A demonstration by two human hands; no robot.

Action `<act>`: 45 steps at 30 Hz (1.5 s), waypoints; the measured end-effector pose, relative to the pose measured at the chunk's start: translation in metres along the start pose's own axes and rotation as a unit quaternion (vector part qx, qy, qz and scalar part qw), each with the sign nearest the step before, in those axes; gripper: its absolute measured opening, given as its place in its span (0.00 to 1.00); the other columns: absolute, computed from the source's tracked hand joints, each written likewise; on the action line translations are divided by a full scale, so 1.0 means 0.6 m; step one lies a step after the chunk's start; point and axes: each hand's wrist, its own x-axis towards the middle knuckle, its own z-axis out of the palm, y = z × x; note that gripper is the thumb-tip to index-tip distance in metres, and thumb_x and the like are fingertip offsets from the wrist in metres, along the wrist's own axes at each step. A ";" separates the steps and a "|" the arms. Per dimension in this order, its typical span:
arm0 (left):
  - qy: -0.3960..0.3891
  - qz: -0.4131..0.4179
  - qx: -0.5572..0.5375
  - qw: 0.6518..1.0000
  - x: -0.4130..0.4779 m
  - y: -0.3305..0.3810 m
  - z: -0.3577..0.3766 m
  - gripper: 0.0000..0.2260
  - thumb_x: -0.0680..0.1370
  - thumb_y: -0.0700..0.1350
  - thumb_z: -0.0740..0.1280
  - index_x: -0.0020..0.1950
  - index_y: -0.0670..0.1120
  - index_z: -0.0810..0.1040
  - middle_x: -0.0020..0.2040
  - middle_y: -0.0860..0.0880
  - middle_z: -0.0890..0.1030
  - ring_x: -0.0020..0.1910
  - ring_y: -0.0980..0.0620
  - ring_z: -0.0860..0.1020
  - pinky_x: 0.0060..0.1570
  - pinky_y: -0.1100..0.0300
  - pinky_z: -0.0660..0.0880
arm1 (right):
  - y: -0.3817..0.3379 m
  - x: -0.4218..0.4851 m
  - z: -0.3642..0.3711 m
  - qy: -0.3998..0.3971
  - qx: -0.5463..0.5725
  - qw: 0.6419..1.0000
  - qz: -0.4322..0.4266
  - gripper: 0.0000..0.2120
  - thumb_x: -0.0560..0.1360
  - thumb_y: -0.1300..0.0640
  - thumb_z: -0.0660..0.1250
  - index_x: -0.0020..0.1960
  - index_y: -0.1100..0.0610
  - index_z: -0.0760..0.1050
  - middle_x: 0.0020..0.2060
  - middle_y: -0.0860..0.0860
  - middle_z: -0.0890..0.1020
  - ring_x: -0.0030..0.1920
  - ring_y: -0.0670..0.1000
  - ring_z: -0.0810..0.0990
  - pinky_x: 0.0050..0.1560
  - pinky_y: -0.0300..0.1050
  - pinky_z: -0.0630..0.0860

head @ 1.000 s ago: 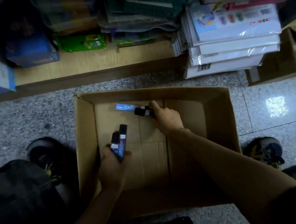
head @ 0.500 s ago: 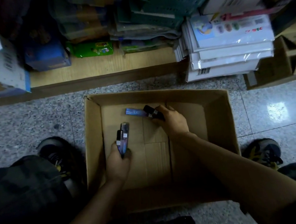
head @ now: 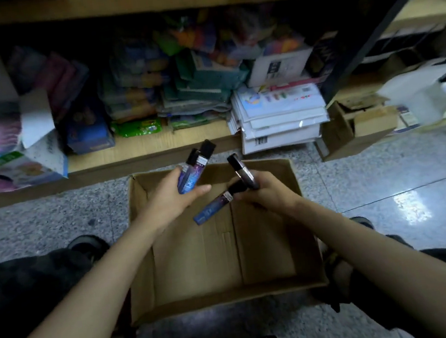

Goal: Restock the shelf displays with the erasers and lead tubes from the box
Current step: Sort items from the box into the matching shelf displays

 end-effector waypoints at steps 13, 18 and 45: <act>-0.060 0.152 -0.072 0.984 -0.070 0.229 -0.057 0.08 0.70 0.37 0.73 0.41 0.47 0.76 0.29 0.60 0.81 0.28 0.65 0.77 0.29 0.74 0.71 | -0.242 -0.095 -0.060 0.050 0.119 0.988 -0.081 0.05 0.78 0.55 0.64 0.44 0.55 0.72 0.27 0.48 0.72 0.23 0.43 0.65 0.22 0.35 0.60; -0.029 0.177 -0.092 0.979 -0.083 0.300 -0.080 0.07 0.72 0.38 0.72 0.40 0.43 0.74 0.23 0.54 0.77 0.22 0.63 0.72 0.23 0.72 0.67 | -0.303 -0.114 -0.093 0.124 0.182 0.971 -0.095 0.19 0.81 0.42 0.50 0.51 0.50 0.75 0.35 0.50 0.72 0.25 0.44 0.65 0.24 0.38 0.60; 0.106 0.170 -0.224 0.954 -0.027 0.416 -0.189 0.08 0.68 0.51 0.72 0.40 0.49 0.78 0.26 0.50 0.77 0.29 0.54 0.74 0.43 0.50 0.68 | -0.479 0.002 -0.257 0.316 -0.150 0.890 -0.293 0.11 0.71 0.59 0.73 0.36 0.50 0.72 0.33 0.46 0.75 0.37 0.46 0.75 0.41 0.42 0.73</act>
